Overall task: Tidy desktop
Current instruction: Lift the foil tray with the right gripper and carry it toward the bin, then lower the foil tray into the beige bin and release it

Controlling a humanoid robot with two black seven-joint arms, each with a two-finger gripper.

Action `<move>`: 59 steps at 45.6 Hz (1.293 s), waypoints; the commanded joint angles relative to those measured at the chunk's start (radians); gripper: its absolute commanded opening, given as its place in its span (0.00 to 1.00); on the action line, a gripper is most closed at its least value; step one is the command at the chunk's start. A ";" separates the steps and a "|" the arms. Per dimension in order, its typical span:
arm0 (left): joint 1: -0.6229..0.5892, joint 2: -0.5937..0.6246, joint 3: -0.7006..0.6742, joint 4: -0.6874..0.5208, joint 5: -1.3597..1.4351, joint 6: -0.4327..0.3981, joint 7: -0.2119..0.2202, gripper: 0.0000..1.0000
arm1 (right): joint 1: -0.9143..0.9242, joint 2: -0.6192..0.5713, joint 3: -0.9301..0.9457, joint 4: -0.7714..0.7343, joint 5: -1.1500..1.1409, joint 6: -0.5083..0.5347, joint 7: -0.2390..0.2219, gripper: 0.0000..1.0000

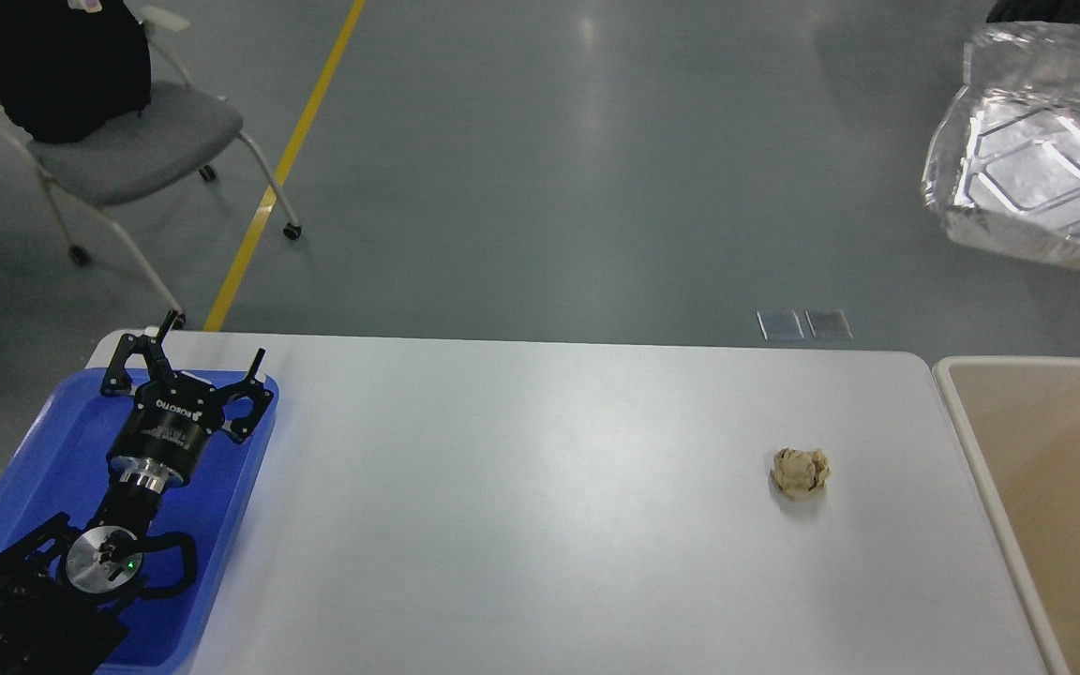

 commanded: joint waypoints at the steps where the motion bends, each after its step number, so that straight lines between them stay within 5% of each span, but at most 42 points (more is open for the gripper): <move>1: 0.000 0.000 -0.001 0.000 0.000 0.000 0.000 0.99 | -0.296 -0.215 0.154 -0.277 -0.066 -0.059 0.005 0.00; 9: 0.000 0.000 0.001 0.000 0.000 0.000 0.000 0.99 | -0.619 -0.279 0.427 -0.464 -0.046 -0.156 0.003 0.00; 25: 0.000 0.000 -0.001 0.000 0.000 0.000 0.000 0.99 | -1.159 -0.154 0.823 -0.753 0.212 -0.458 -0.017 0.00; 39: -0.002 0.000 0.001 0.000 0.000 0.001 0.000 0.99 | -1.533 0.179 1.096 -1.190 0.437 -0.523 -0.159 0.00; 44: -0.002 0.000 0.001 0.000 0.000 0.001 0.000 0.99 | -1.578 0.231 1.189 -1.208 0.436 -0.550 -0.199 0.00; 59: -0.002 0.000 0.001 0.000 0.000 0.001 0.000 0.99 | -1.703 0.339 1.188 -1.204 0.416 -0.645 -0.193 0.00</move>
